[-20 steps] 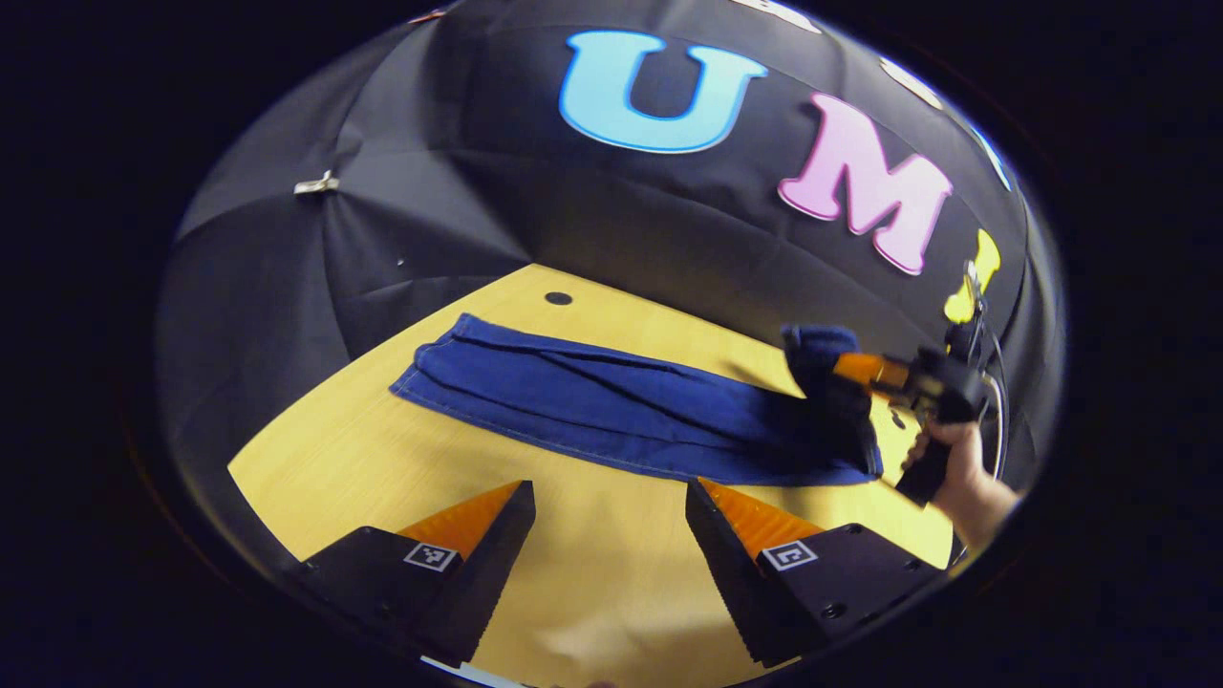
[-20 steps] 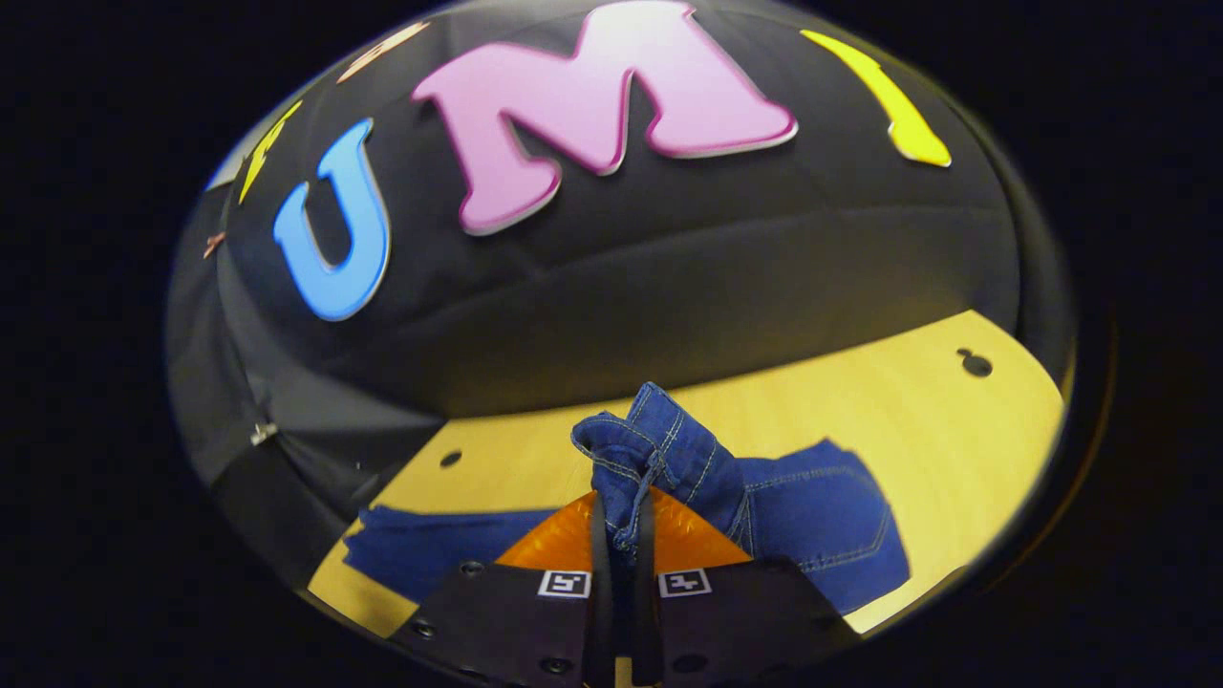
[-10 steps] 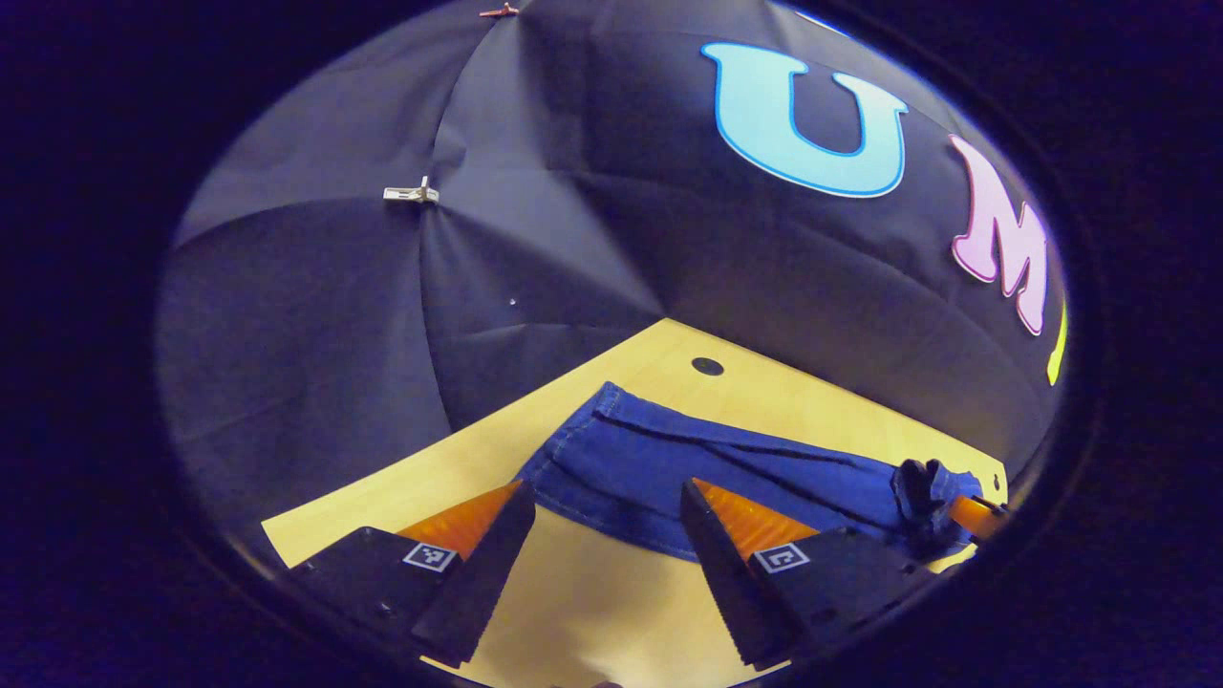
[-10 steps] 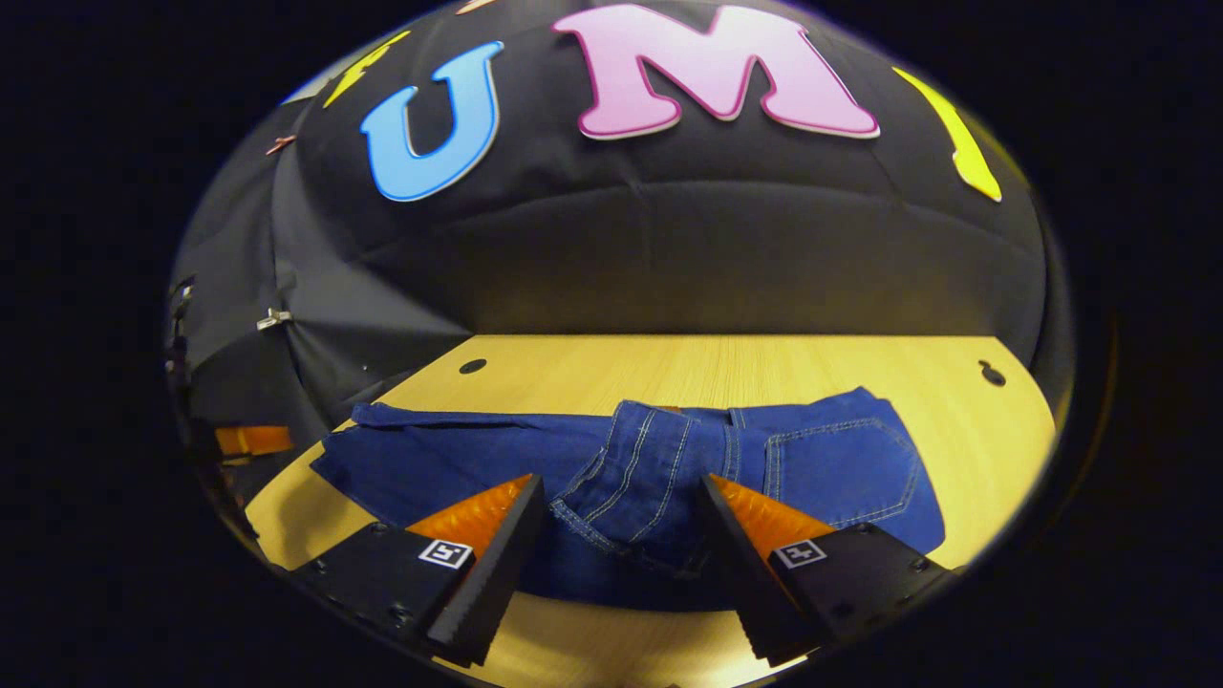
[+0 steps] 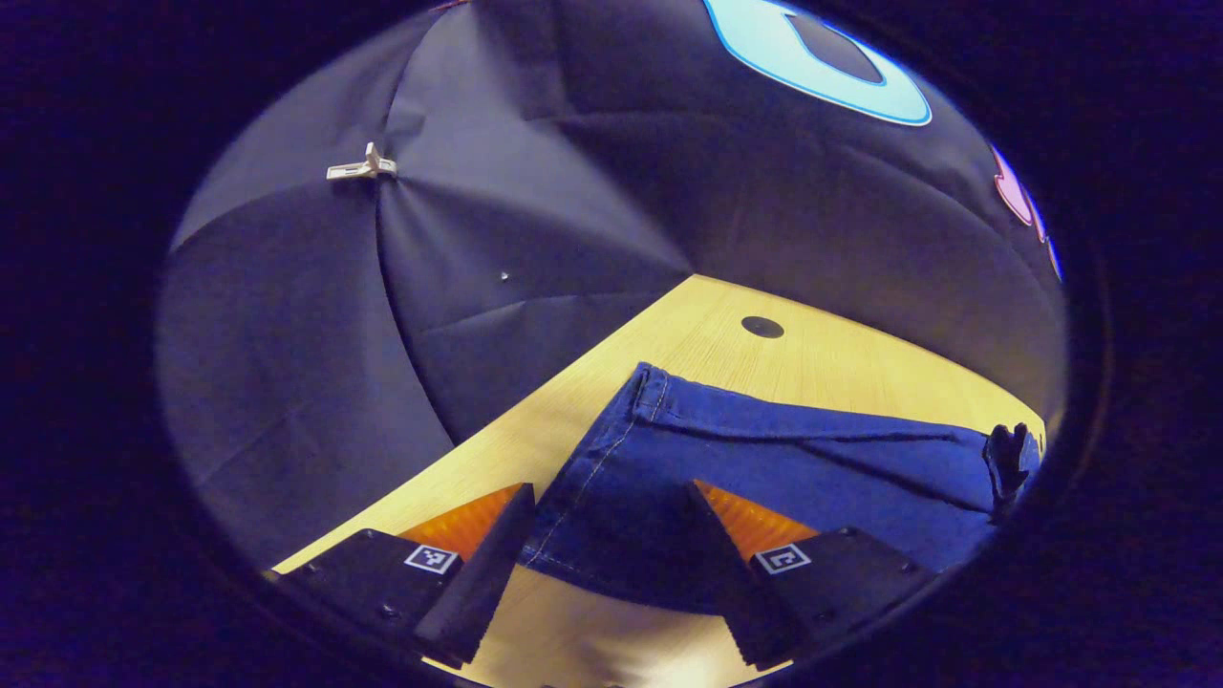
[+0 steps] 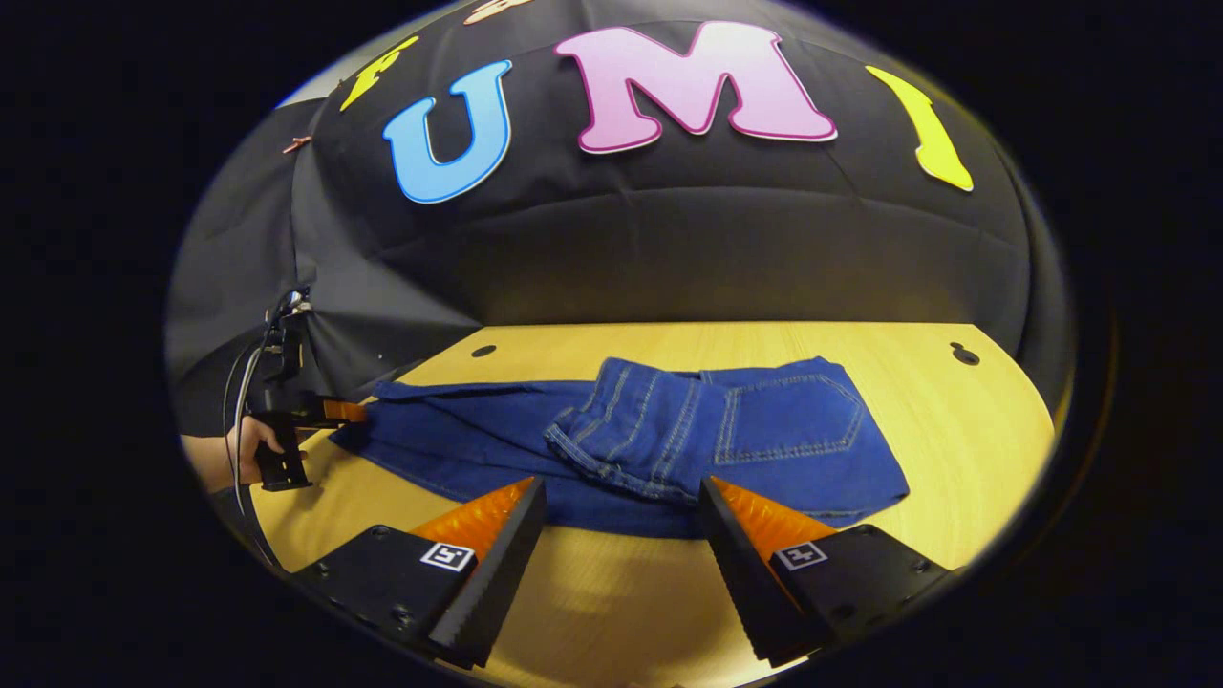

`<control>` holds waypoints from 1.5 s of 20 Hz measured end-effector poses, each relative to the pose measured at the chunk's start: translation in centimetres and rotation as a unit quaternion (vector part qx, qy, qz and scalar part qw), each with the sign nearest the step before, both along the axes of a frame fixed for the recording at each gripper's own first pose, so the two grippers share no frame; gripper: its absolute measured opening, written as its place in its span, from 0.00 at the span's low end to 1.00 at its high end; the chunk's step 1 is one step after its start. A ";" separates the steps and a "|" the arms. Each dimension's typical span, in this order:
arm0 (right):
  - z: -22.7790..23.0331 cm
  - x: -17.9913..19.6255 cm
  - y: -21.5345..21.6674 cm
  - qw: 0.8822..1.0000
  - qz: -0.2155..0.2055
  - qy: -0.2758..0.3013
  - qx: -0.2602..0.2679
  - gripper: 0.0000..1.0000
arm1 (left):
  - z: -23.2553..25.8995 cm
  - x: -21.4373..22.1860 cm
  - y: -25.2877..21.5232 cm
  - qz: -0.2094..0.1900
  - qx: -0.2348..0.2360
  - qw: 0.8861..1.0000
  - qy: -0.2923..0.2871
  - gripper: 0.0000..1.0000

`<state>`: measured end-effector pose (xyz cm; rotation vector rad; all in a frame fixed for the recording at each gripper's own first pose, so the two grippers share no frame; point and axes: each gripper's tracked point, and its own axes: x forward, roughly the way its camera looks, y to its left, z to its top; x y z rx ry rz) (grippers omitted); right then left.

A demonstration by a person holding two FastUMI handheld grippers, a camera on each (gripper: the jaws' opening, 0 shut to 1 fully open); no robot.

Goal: Grasp the waist and the cuffs of the jeans and fold them to make the two legs overlap; first hold the waist and fold one-third of the jeans toward the cuffs, then hold the cuffs and fold the remaining one-third in the same direction to finish folding.

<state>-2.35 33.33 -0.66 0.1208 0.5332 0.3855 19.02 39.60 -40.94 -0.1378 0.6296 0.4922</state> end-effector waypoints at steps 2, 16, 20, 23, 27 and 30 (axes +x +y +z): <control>-0.4 -0.5 -1.1 1.000 -0.008 0.012 -0.004 0.98 | 0.1 0.6 0.5 -0.002 0.014 1.000 -0.006 1.00; -1.1 -0.8 -5.6 0.999 -0.039 0.033 -0.012 0.98 | 0.8 1.4 -1.6 -0.037 -0.043 0.997 -0.050 0.07; 1.1 0.3 -8.1 0.998 -0.065 0.003 -0.016 0.98 | 7.4 2.1 -4.4 -0.056 -0.013 0.993 -0.105 0.06; 1.7 0.4 -11.2 0.995 -0.095 0.002 -0.021 0.98 | 14.6 2.8 -10.5 -0.111 0.016 0.984 -0.141 0.06; 1.8 0.2 -15.6 0.989 -0.146 0.002 -0.022 0.98 | 21.4 5.6 -24.0 -0.202 -0.004 0.959 -0.197 0.06; 1.7 -0.6 -18.9 0.983 -0.181 0.009 -0.015 0.98 | 22.8 7.3 -36.2 -0.266 -0.071 0.936 -0.220 0.06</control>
